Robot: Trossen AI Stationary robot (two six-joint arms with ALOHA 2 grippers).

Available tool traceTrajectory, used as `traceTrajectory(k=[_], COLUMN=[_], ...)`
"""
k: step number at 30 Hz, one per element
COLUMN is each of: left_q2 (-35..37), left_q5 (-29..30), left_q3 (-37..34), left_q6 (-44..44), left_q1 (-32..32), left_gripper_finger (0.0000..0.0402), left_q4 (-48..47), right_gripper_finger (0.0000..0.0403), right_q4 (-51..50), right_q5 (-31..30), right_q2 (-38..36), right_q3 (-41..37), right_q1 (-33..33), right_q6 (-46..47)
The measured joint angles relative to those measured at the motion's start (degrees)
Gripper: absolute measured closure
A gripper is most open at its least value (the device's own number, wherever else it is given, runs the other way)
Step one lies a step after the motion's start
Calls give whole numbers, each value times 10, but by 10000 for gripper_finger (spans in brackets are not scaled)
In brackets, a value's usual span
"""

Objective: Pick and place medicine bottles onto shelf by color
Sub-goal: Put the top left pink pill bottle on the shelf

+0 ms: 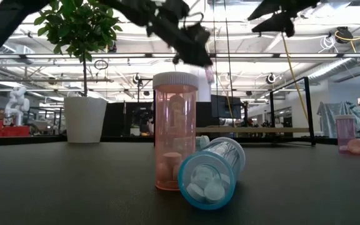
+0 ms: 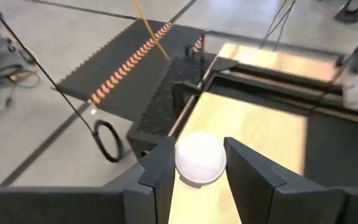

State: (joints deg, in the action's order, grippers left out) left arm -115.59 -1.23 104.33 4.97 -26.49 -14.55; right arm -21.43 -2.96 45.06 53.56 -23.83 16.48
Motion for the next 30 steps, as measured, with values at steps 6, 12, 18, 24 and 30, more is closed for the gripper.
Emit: traceTrajectory(k=[6, 12, 18, 24, 30], left_q2=[-51, -91, -106, -107, -107], left_q5=[0, 0, 2, 2, -7], left_q3=[0, 0, 0, 0, 0], left_q6=[11, -7, 6, 37, 69], left_q1=[-12, -29, -39, -45, -46], left_gripper_finger=[270, 270, 270, 270, 270], left_q4=[24, 41, 27, -12, -37], right_gripper_finger=[188, 188, 188, 188, 188], right_q4=[-30, -40, -43, -49, -52], right_q5=[-3, -18, -18, -18, -35], right_q2=[-18, -11, -8, -8, -8], right_q3=[0, 0, 0, 0, 0], right_q1=[0, 0, 8, 26, 44], right_q6=[28, 36, 50, 54, 58])
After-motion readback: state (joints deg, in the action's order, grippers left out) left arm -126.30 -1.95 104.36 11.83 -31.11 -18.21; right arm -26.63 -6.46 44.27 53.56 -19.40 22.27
